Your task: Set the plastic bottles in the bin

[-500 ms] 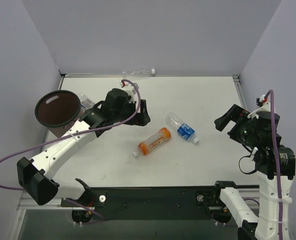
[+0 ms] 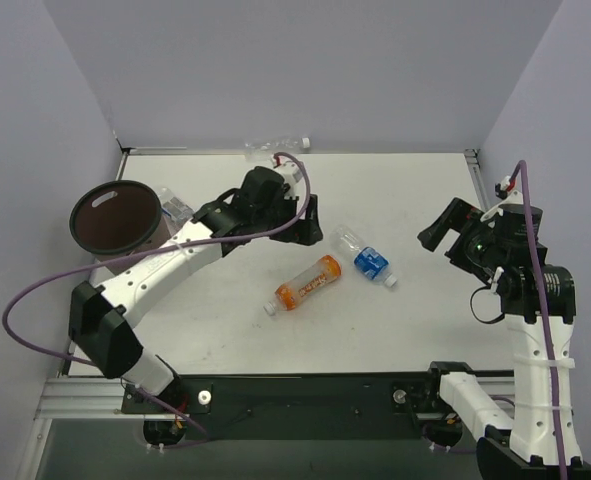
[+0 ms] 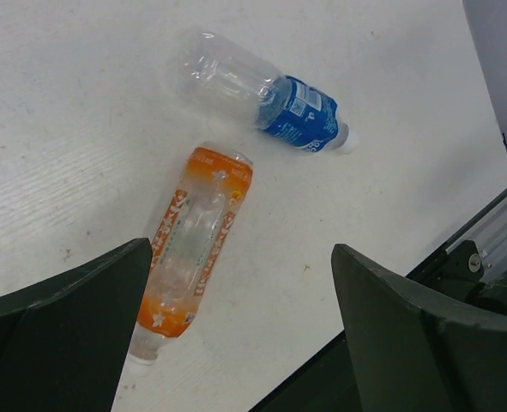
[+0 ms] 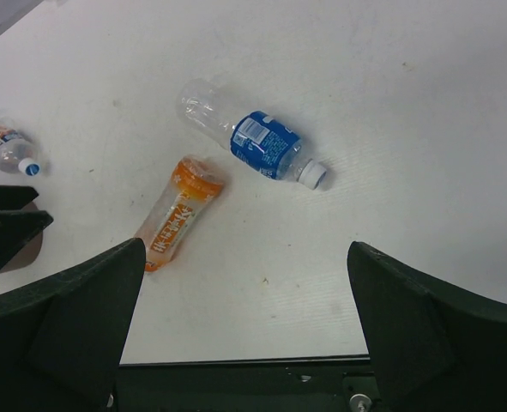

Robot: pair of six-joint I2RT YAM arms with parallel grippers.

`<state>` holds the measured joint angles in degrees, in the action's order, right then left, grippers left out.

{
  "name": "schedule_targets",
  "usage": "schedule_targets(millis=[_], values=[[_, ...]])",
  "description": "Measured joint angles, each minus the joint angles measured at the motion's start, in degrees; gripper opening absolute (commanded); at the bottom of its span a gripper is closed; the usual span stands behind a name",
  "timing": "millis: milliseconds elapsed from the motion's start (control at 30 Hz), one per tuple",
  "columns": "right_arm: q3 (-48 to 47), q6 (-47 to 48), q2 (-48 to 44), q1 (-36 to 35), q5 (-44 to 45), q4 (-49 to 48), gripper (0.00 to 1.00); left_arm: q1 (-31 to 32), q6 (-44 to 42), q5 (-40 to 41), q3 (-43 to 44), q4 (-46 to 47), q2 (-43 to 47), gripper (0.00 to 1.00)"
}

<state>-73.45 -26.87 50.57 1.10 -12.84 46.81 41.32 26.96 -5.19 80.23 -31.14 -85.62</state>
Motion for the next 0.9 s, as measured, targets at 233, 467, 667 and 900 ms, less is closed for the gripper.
schedule_targets(millis=[233, 467, 667, 900], values=[[1.14, -0.02, -1.31, -0.02, -0.57, -0.17, 0.99, 3.17, 2.78, -1.31, 14.97, -1.09, -17.53, 0.97], [1.27, -0.04, -1.29, -0.07, -0.76, -0.22, 0.99, 3.8, 12.55, 1.86, 39.58, -13.7, -37.68, 0.97], [1.27, -0.04, -1.29, -0.07, -0.76, -0.26, 0.99, 2.56, 24.48, 4.04, 45.29, -21.51, -44.09, 0.97], [1.27, -0.04, -1.36, -0.07, -1.31, -0.26, 0.99, 2.14, 34.01, 5.33, 45.55, -23.96, -45.51, 0.97]])
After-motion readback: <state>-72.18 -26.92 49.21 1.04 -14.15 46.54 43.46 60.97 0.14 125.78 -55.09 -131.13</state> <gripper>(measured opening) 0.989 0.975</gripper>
